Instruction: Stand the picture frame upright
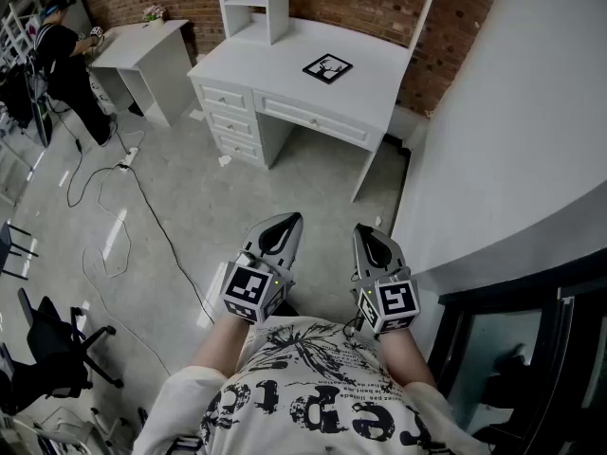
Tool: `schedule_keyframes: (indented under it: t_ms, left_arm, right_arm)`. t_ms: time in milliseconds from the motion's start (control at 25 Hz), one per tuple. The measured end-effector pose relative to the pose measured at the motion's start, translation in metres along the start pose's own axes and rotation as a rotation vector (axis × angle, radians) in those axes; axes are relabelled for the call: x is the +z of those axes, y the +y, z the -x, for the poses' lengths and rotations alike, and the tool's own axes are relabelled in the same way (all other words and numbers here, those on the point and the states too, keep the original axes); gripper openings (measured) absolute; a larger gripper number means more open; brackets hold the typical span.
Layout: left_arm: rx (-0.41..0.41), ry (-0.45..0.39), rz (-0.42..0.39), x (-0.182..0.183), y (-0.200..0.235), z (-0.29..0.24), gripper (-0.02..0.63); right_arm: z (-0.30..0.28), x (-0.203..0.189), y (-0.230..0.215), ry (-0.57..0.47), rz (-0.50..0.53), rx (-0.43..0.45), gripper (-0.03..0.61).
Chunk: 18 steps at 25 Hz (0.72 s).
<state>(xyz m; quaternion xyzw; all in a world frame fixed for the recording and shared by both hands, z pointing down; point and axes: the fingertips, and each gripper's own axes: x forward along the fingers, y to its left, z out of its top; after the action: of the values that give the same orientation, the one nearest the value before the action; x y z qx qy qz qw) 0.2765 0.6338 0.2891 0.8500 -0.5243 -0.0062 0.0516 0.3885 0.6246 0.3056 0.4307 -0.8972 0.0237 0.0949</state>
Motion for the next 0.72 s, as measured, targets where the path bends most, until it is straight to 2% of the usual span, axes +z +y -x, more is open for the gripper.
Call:
schedule_keyframes:
  t_ms: [120, 400, 720]
  left_arm:
    - [0.007, 0.04, 0.014, -0.007, 0.004, 0.0, 0.015]
    - [0.031, 0.039, 0.019, -0.011, 0.016, 0.0, 0.015]
    - [0.026, 0.099, 0.052, -0.025, 0.026, -0.001, 0.014]
  right_arm:
    - [-0.004, 0.0, -0.002, 0.001, -0.004, -0.003, 0.005]
    - [-0.011, -0.001, 0.001, 0.014, 0.005, 0.003, 0.005]
    - [-0.024, -0.007, -0.006, 0.017, -0.054, -0.022, 0.006]
